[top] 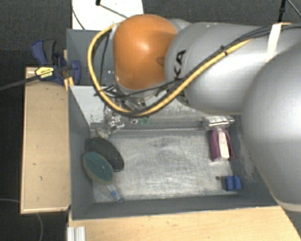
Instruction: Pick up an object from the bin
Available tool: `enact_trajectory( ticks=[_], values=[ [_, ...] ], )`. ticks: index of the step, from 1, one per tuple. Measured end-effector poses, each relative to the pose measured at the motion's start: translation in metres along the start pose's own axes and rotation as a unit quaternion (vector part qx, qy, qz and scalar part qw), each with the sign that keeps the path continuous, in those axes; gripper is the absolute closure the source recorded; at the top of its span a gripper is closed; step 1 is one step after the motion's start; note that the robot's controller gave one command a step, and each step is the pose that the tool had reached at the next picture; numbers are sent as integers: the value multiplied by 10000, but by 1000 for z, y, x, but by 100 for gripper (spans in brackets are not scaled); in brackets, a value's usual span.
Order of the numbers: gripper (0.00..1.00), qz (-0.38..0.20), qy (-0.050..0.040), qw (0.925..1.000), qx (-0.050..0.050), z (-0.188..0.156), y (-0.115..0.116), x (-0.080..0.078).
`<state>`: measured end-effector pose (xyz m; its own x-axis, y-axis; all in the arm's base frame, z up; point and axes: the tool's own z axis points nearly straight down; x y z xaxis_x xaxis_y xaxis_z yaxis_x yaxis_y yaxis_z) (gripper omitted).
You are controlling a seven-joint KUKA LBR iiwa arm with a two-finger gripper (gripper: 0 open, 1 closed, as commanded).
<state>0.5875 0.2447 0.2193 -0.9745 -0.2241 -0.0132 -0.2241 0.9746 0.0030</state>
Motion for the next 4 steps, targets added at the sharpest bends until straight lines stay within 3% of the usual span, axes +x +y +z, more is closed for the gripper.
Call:
enact_trajectory(
  ticks=[1, 2, 3, 4],
  values=[
    [100, 803, 90, 9967, 20, 40, 8, 91],
    [0, 799, 56, 9968, 17, 39, 7, 88],
    [0, -15, 31, 10000, 15, 149, -47, 57],
    [100, -15, 9, 10000, 12, 145, -46, 56]
  ],
)
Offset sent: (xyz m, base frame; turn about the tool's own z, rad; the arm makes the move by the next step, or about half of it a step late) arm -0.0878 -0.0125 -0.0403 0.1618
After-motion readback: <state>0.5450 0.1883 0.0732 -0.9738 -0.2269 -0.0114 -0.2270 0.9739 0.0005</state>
